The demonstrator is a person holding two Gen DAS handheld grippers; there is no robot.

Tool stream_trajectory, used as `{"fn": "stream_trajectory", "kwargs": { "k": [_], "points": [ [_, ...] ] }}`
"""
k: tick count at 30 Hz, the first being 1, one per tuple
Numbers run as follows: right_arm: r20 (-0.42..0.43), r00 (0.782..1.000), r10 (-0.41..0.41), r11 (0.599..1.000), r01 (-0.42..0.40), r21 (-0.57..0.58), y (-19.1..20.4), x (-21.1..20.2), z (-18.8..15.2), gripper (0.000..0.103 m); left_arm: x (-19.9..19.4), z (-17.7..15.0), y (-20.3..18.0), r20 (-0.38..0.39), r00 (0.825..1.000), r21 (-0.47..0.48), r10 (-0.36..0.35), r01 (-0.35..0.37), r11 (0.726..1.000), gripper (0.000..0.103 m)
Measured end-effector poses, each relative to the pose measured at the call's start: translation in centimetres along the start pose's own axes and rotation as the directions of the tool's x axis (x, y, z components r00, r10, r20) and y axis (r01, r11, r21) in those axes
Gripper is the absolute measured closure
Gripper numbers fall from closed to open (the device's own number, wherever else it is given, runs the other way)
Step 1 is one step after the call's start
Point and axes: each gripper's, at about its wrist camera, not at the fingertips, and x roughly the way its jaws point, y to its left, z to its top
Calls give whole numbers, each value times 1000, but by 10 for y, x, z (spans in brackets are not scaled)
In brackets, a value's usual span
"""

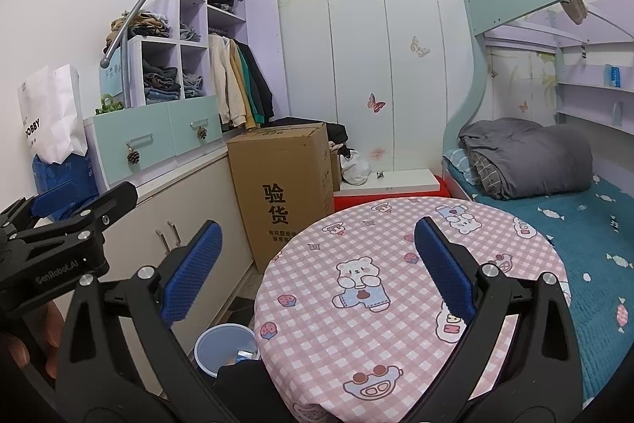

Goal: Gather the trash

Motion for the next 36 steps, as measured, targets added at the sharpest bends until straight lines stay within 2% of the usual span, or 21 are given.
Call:
{"fn": "stream_trajectory", "kwargs": {
  "k": [36],
  "points": [
    [-41, 999, 29, 999, -28, 29, 1, 15, -8, 7, 10, -2, -5, -14, 1000, 9, -19, 19, 1000, 8]
  ]
}}
